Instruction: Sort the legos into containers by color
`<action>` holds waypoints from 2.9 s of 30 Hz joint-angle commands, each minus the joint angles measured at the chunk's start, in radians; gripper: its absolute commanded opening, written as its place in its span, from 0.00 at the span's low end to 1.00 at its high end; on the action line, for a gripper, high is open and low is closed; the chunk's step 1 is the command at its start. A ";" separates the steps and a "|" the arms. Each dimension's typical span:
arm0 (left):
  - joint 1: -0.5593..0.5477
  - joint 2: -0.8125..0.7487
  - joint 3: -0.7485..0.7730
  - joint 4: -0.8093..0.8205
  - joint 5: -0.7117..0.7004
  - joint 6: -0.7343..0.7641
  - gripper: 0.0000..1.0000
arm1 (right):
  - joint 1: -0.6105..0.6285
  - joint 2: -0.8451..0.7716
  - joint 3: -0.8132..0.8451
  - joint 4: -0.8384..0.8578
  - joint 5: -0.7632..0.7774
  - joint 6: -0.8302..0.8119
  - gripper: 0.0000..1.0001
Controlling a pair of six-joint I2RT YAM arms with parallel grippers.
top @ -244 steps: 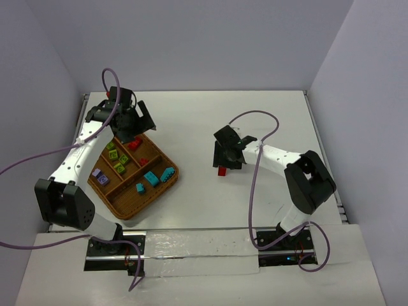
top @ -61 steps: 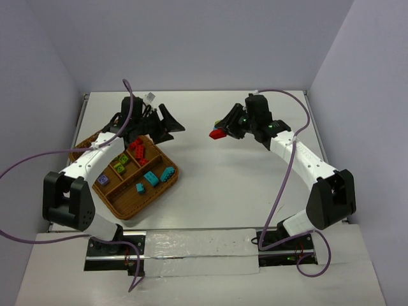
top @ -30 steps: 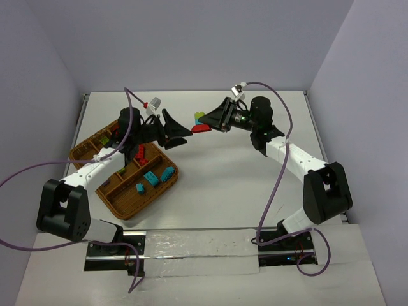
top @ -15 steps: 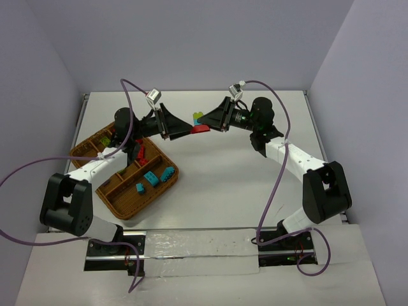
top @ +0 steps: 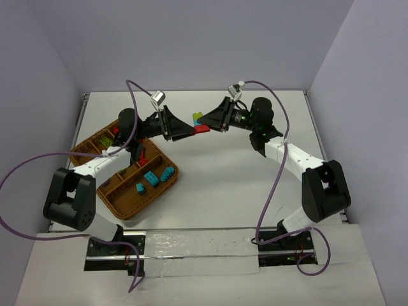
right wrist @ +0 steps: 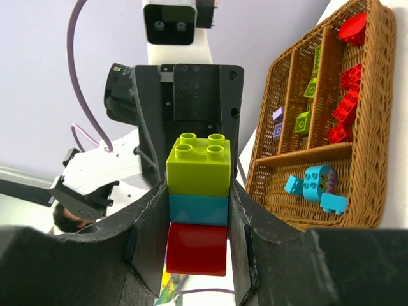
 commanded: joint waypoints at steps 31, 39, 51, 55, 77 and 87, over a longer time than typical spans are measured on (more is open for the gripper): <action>0.100 -0.240 0.079 -0.957 -0.245 0.561 0.00 | -0.035 -0.031 0.138 -0.443 0.348 -0.196 0.00; 0.291 -0.214 0.242 -1.373 -0.777 0.671 0.00 | -0.084 -0.122 0.037 -0.538 0.463 -0.251 0.00; 0.341 0.035 0.423 -1.388 -1.061 0.641 0.00 | -0.084 -0.170 0.010 -0.623 0.484 -0.332 0.00; 0.341 0.080 0.431 -1.375 -1.057 0.648 0.18 | -0.084 -0.169 0.005 -0.630 0.475 -0.342 0.00; 0.121 -0.085 0.297 -1.027 -0.268 0.779 0.77 | 0.004 -0.165 0.061 -0.693 0.073 -0.595 0.00; 0.040 -0.060 0.258 -0.772 -0.049 0.608 0.78 | 0.042 -0.134 0.134 -0.831 0.133 -0.672 0.00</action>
